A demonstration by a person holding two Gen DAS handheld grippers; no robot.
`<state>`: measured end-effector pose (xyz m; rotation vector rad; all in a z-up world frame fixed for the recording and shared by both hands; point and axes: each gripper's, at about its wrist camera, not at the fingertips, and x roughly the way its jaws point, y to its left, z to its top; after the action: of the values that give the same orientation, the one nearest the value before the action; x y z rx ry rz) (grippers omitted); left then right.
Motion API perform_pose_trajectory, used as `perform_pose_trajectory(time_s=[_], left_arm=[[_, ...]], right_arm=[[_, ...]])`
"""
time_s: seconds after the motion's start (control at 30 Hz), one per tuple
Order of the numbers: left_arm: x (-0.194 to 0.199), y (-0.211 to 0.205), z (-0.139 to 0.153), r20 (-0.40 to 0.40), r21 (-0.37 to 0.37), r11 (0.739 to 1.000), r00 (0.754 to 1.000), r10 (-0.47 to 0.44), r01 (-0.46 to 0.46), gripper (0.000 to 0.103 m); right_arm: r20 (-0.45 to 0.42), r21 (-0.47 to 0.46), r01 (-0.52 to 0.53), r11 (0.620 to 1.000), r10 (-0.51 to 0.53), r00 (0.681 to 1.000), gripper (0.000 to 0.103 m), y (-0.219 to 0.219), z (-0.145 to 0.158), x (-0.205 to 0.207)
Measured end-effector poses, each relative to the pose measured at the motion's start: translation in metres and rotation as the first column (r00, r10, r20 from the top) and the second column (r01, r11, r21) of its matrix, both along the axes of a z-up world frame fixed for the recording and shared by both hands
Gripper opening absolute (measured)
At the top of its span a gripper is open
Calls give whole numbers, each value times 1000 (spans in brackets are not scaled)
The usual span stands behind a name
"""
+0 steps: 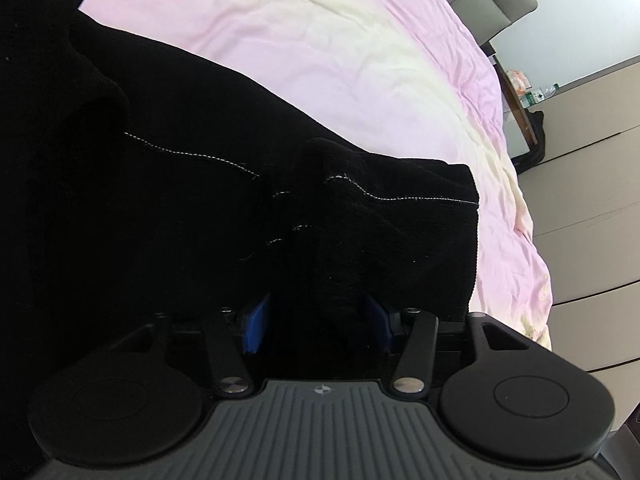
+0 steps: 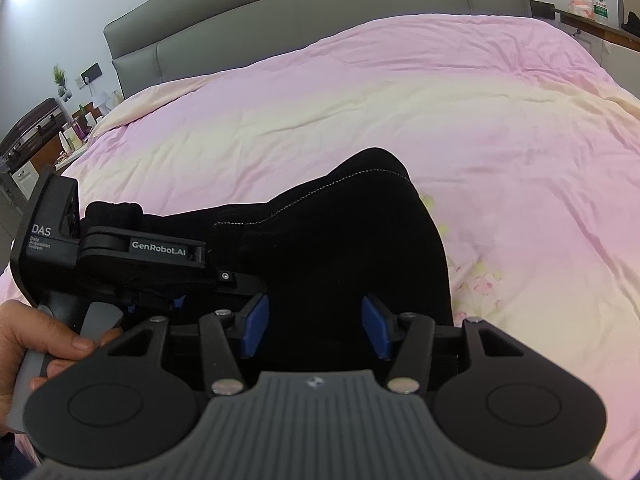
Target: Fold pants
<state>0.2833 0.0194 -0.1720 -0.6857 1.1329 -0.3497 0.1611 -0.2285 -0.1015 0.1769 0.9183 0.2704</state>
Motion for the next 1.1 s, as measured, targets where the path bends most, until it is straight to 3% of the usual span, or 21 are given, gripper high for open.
perform_pose_trajectory(time_s=[0.03,0.1,0.2,0.27,0.37,0.53,0.63,0.73,0.87,0.97,1.03,1.1], left_arm=[[1,-3,0,7,-13,1000,1000,-10,10,48],[2,-12,4,27,-5,1000,999,-28,28,46],[1,-14,11,70,12,999,996,-48,48,32],[-1,-9,14,82,-27,999,996,-35,37,26],[-5,8,22,86,-103,995,996,19,-10,25],[-20,50,48,148,-159,983,982,116,-92,24],[-24,64,54,142,-57,994,985,98,-91,24],[-24,66,37,85,66,996,995,51,-57,25],[-25,62,11,49,96,995,998,36,-41,27],[-28,56,9,60,111,992,997,50,-56,30],[-29,52,10,68,127,991,997,41,-50,31],[-29,51,13,78,145,989,997,22,-33,33]], right_arm=[[-1,0,-2,1000,2,1000,49,0,0,0],[-1,0,-5,1000,5,1000,49,1,-1,0],[-2,0,-4,1000,4,1000,49,1,-3,2],[1,6,-3,1000,3,1000,49,-1,-4,4],[24,24,-1,1000,0,1000,49,-2,-4,3],[101,85,-40,996,32,994,49,3,8,-4],[158,111,-92,990,73,985,49,11,18,-10],[185,93,-147,985,128,974,49,26,20,-13],[172,42,-188,981,178,969,49,45,11,-10],[155,-7,-214,977,212,965,47,56,1,-5],[135,-28,-236,971,237,962,37,62,-8,-3],[106,-66,-264,962,270,957,35,69,-18,0]])
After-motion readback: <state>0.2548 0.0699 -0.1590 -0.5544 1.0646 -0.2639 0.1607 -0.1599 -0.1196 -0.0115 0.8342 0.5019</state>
